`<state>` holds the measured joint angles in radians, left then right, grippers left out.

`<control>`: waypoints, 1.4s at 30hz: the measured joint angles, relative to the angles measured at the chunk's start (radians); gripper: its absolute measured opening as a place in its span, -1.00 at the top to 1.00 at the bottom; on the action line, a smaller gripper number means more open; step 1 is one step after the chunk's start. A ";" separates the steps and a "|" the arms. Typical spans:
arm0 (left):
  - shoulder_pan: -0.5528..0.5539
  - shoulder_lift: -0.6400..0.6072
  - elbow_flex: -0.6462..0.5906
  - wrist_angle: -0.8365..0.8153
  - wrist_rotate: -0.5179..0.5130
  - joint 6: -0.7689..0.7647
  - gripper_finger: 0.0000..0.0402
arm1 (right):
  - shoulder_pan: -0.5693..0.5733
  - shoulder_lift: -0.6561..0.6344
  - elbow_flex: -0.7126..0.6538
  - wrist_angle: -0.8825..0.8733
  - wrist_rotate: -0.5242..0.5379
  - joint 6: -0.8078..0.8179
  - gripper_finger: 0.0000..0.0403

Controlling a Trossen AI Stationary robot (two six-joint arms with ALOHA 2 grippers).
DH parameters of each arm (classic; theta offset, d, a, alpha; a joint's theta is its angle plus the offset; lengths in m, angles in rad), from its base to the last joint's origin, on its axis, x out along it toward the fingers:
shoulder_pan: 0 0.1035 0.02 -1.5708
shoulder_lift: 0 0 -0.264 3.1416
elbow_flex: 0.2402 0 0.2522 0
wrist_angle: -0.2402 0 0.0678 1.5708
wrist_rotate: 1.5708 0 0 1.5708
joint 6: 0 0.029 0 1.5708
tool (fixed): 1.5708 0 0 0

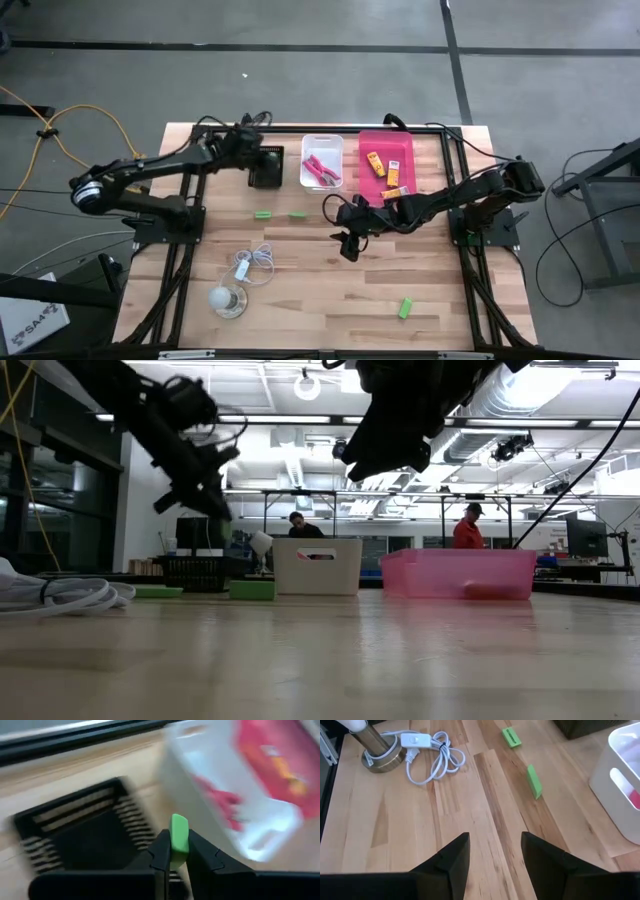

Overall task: Pick & Place School Supplies
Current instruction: Put the eraser into the black bin

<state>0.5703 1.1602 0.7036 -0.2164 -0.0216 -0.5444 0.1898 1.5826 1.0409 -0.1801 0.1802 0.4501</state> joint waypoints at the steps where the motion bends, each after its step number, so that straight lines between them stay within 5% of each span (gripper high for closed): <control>1: 0.030 0.009 0.000 -0.021 0.000 -0.008 0.83 | 0.000 0.000 0.000 0.001 0.000 0.002 0.18; 7: 0.116 0.061 0.000 -0.085 0.017 -0.026 0.83 | 0.000 0.000 0.000 0.003 0.000 0.002 0.18; 24: 0.112 0.245 0.008 -0.093 0.033 -0.038 0.81 | 0.000 0.000 0.000 0.004 0.001 0.002 0.18; 35: 0.112 0.244 0.008 -0.073 0.033 0.025 0.44 | 0.000 0.000 0.000 0.004 0.001 0.002 0.18; 42: 0.112 0.244 0.010 0.050 0.101 0.070 0.40 | 0.000 0.000 0.000 0.004 0.001 0.002 0.18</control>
<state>0.6823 1.4044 0.7139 -0.1660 0.0797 -0.4747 0.1898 1.5826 1.0409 -0.1761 0.1810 0.4519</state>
